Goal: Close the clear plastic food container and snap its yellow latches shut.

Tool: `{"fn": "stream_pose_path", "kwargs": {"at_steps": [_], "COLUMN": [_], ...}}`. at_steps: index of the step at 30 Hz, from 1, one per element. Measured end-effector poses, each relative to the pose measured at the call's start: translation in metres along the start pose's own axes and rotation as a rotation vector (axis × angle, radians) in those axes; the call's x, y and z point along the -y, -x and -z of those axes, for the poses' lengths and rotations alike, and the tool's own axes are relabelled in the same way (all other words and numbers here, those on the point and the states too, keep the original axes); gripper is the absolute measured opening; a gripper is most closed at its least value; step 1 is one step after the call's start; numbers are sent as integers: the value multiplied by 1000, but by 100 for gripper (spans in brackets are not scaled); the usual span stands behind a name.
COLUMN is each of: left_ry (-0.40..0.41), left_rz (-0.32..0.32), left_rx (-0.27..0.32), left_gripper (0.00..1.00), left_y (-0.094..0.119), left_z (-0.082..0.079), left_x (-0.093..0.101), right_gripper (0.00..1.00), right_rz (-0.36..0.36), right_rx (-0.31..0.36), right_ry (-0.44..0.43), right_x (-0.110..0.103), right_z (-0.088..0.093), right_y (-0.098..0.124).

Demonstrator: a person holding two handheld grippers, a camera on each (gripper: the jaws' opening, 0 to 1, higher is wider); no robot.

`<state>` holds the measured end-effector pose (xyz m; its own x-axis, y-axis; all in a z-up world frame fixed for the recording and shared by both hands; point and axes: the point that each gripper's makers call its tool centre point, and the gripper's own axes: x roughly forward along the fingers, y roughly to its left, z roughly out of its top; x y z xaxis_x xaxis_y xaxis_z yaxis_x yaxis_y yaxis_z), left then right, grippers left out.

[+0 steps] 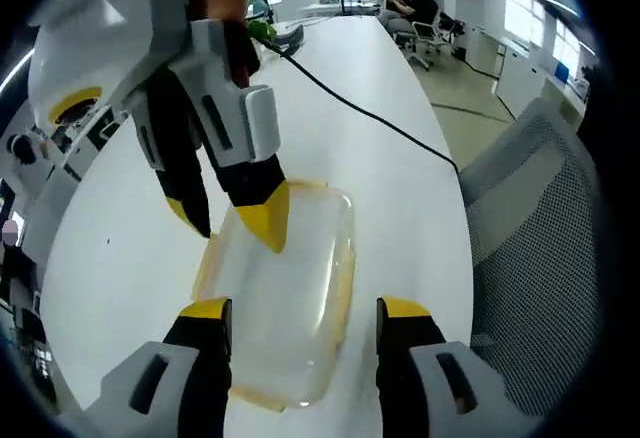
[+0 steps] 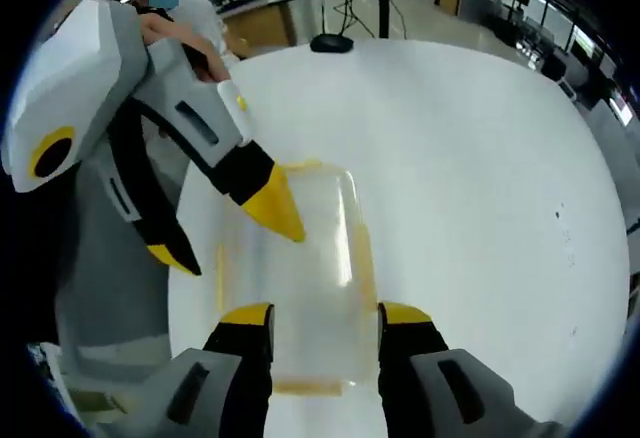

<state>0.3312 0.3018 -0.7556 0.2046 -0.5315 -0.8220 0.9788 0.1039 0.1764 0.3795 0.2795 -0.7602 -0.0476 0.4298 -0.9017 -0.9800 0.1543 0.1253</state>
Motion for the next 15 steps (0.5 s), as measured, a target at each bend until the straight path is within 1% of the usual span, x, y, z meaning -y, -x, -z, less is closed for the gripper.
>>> {"fn": "stream_pose_path", "kwargs": {"at_steps": [5, 7, 9, 11, 13, 15], "left_ry": [15, 30, 33, 35, 41, 48], "left_rz": [18, 36, 35, 38, 49, 49], "left_rx": [-9, -12, -8, -10, -21, -24], "left_gripper": [59, 60, 60, 60, 64, 69], "left_y": [2, 3, 4, 4, 4, 4], "left_z": [2, 2, -1, -1, 2, 3], "left_x": [-5, -6, -10, -12, -11, -11], "right_gripper": [44, 47, 52, 53, 54, 58], "right_rz": [10, 20, 31, 28, 26, 26], "right_rx": [18, 22, 24, 25, 27, 27], "right_ry": [0, 4, 3, -4, -3, 14], "right_x": [-3, -4, -3, -5, -8, -13], "right_z": [0, 1, 3, 5, 6, 7], "right_y": [4, 4, 4, 4, 4, 3]}}
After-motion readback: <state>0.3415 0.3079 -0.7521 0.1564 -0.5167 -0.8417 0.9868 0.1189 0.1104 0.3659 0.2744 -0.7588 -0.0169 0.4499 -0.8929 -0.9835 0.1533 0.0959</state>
